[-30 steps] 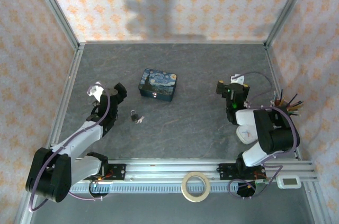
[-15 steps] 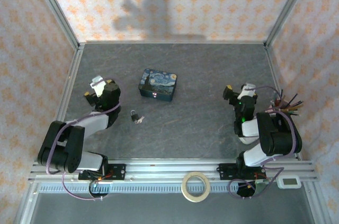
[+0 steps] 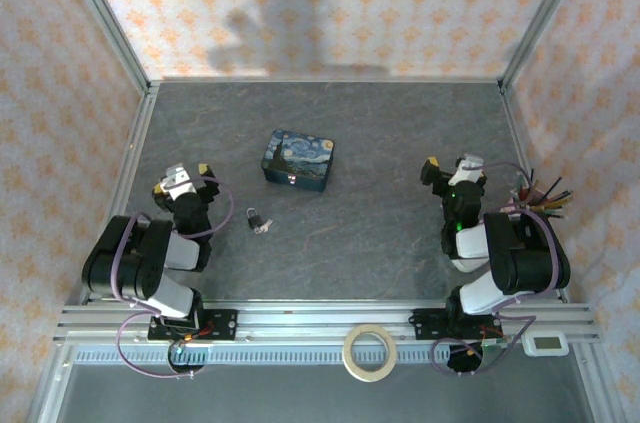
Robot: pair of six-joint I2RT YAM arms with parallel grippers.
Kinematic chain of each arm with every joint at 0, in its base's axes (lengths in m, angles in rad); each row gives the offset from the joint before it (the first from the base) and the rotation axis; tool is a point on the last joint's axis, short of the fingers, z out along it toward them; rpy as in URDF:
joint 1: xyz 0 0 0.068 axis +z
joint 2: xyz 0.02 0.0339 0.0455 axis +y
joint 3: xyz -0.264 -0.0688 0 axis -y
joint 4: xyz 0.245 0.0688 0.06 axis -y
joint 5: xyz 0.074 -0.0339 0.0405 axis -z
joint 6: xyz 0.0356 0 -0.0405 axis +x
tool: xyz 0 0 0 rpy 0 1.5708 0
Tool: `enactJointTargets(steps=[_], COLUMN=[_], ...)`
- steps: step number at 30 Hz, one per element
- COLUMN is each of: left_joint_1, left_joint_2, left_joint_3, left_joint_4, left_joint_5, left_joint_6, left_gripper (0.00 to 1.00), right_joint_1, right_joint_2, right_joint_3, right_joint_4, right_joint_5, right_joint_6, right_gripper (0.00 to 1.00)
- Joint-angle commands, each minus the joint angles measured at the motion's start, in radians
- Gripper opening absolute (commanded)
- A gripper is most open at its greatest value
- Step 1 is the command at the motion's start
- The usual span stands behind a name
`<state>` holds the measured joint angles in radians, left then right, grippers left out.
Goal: Unlock the padlock with the key
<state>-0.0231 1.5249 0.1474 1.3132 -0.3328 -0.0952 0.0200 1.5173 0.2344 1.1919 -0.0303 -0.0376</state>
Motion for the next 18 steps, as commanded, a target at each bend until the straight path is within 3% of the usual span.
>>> enactJointTargets(steps=[1,3,5,8,18], left_joint_1=[0.009,0.009,0.008,0.006,0.0], left_joint_2=[-0.028,0.028,-0.006,0.02,0.009], left_joint_3=[0.031,0.026,0.05,0.033,0.044], left_joint_4=[0.006,0.131,0.006,0.081,0.05], left_joint_5=[0.084,0.088,0.09,0.087,0.077], left_joint_6=[0.002,0.035,0.018,0.035,0.034], left_gripper=[0.98,0.98,0.99,0.99,0.99], right_joint_1=[0.006,0.006,0.006,0.006,0.008], right_joint_2=[0.0,0.001,0.001,0.001,0.001], right_joint_3=[-0.003,-0.002,-0.003,-0.003,-0.003], right_joint_4=[0.038,0.037,0.038,0.038,0.037], right_joint_5=[0.02,0.02,0.02,0.021,0.022], right_joint_6=[0.003,0.003,0.003,0.002,0.002], right_gripper=[1.0,1.0,1.0,1.0,1.0])
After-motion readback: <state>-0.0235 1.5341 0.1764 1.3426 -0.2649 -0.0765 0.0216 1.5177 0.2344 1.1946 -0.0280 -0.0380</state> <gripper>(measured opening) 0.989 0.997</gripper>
